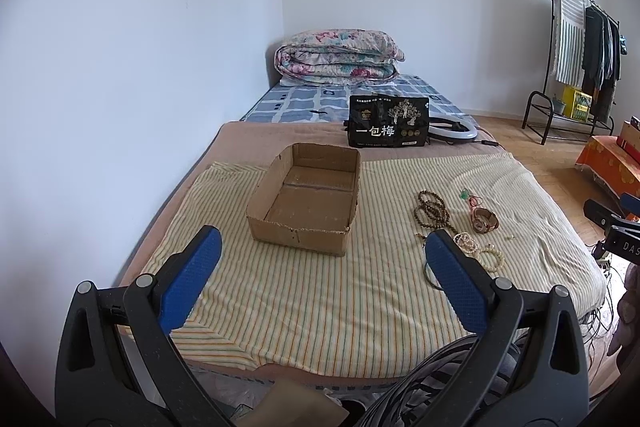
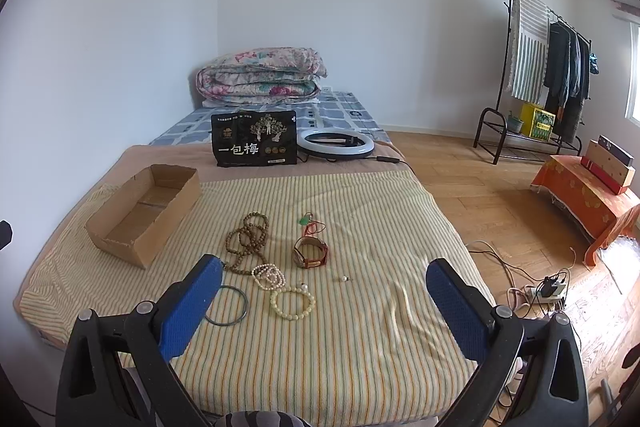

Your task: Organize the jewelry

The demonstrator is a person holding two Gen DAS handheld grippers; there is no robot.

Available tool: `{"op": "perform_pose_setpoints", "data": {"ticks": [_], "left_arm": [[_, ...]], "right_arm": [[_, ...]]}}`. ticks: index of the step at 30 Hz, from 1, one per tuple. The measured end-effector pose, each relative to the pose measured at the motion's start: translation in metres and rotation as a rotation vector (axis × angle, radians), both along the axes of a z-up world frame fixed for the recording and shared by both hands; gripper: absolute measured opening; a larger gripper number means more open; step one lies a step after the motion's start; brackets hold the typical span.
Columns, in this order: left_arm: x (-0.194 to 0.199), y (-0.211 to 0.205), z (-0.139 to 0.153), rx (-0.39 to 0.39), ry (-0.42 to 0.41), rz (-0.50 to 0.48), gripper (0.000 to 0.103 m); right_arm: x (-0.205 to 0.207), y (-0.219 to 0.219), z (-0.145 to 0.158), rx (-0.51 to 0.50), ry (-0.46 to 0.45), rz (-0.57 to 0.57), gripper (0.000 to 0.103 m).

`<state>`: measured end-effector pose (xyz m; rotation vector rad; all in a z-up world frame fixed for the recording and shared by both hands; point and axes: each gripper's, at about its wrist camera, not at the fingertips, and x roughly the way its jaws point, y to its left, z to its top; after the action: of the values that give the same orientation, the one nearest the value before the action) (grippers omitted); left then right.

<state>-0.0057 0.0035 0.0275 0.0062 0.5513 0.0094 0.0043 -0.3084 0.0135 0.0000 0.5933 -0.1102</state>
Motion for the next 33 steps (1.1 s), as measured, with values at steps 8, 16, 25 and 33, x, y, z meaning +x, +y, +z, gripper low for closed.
{"op": "perform_pose_setpoints", "data": {"ticks": [8, 16, 25, 33], "left_arm": [[-0.001, 0.001, 0.005, -0.001, -0.008, 0.002, 0.103], [-0.002, 0.001, 0.007, -0.001, -0.013, 0.001, 0.103], [-0.002, 0.000, 0.011, -0.006, -0.016, 0.002, 0.103], [-0.003, 0.000, 0.011, -0.005, -0.017, 0.001, 0.103]], "right_arm": [[0.000, 0.002, 0.001, -0.006, -0.008, 0.006, 0.103], [0.000, 0.002, 0.000, -0.008, -0.007, 0.004, 0.103], [-0.001, 0.002, 0.000, -0.011, -0.009, 0.004, 0.103], [-0.001, 0.003, -0.001, -0.010, -0.008, 0.004, 0.103]]}}
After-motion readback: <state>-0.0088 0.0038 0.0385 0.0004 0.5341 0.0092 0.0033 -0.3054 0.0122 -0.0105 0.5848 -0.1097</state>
